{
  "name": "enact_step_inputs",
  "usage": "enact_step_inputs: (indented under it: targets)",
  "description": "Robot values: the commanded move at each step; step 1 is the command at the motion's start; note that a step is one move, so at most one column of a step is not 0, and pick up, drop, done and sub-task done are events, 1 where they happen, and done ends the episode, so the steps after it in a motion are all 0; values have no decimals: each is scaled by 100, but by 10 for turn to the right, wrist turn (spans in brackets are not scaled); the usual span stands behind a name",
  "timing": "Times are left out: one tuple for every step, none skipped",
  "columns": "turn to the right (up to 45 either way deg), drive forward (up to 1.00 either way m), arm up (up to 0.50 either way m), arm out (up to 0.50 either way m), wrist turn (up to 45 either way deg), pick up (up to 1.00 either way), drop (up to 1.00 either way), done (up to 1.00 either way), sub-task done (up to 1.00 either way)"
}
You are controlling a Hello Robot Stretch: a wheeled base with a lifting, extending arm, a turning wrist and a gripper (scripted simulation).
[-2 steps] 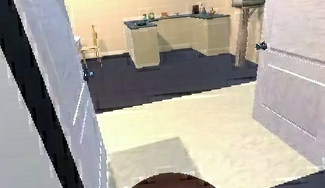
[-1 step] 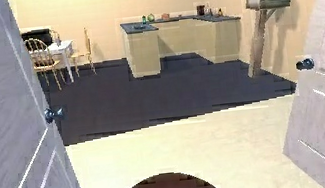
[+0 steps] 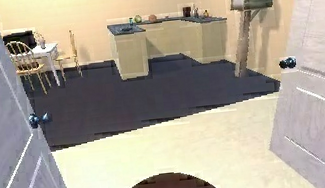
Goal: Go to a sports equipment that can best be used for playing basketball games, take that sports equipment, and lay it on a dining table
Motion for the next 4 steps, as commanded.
enact_step_inputs:
  targets:
    - [0,100,0,0,0,0,0,0,0]
    - [-90,0,0,0,0,0,0,0,0]
    - [0,45,0,0,0,0,0,0,0]
    - [-450,0,0,0,0,0,0,0,0]
